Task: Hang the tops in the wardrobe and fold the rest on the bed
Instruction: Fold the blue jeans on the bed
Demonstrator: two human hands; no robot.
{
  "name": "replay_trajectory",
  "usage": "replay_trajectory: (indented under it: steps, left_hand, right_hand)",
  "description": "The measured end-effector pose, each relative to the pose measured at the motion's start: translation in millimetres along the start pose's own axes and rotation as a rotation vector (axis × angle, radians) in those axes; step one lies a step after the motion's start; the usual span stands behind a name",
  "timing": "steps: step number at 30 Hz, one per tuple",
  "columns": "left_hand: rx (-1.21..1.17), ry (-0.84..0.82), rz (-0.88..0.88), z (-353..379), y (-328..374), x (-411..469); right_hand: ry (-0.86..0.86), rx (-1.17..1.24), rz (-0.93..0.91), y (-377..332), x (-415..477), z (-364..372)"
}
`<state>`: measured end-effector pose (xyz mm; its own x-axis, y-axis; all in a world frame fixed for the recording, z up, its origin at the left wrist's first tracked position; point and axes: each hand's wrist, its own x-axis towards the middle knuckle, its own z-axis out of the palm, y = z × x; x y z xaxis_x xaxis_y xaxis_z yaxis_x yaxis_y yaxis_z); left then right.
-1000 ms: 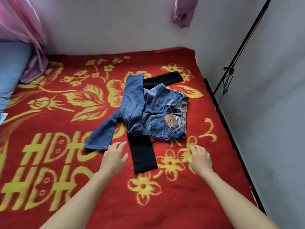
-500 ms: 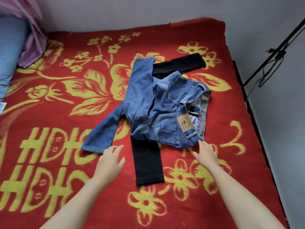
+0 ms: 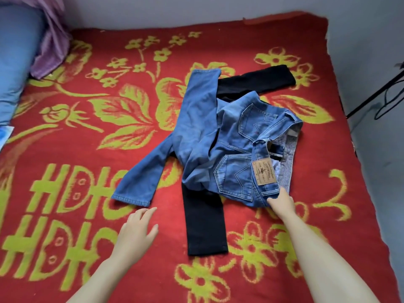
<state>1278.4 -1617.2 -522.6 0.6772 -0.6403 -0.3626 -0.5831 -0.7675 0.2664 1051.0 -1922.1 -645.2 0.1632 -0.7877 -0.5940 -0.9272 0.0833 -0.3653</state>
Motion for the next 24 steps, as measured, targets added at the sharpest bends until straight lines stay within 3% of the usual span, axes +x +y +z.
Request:
replay_trajectory:
  steps: [10, 16, 24]
  left_hand:
    - [-0.029, -0.056, 0.139, 15, 12, -37]
    - [0.055, 0.000, 0.491, 11, 6, -69]
    - [0.111, -0.041, 0.935, -31, 8, -110]
  right_hand:
    - [0.167, 0.160, 0.016, 6, -136, 20]
    - [0.171, 0.262, 0.016, -8, -229, 19]
    - [0.158, 0.364, -0.145, -75, -381, 18]
